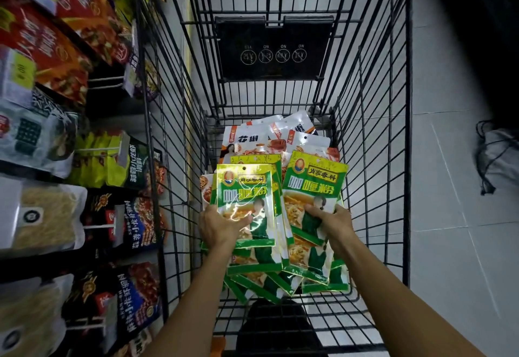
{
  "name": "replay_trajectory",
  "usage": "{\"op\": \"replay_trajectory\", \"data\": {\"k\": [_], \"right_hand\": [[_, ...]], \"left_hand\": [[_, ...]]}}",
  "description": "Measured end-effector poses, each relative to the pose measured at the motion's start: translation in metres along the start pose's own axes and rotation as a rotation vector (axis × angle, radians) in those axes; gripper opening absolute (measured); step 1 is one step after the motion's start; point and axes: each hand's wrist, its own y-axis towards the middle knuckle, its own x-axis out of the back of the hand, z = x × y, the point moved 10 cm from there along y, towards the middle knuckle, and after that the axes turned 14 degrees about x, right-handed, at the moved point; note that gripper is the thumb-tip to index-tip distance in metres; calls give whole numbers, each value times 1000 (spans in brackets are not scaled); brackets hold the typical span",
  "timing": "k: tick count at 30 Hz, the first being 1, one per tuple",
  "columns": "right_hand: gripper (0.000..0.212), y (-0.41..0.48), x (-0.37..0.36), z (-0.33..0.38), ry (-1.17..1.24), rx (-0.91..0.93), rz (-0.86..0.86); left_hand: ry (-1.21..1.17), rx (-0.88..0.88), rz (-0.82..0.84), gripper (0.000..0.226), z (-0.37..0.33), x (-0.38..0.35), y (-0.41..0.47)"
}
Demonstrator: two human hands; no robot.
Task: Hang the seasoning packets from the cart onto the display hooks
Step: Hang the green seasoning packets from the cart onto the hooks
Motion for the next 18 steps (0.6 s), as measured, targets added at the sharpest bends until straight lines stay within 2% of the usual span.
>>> {"op": "replay_trajectory", "data": {"k": [3,5,7,10,12,18], "right_hand": [[26,-5,-7,4,42,9,61],[26,-9,-8,9,28,35,62],[15,-12,-3,17,-28,63,34],[6,-18,5,38,-102,117,11],[8,-25,7,65,-166,211,32],[7,-66,-5,179,-190,524,167]], "left_hand": [[-156,45,47,86,3,1,-2],[-275,101,108,70,7,0,-4],[-380,157,149,52,12,1,-9],[-457,186,196,45,12,7,-20],[-505,151,215,34,3,19,-31],[-675,-81,207,31,-42,106,-89]]}}
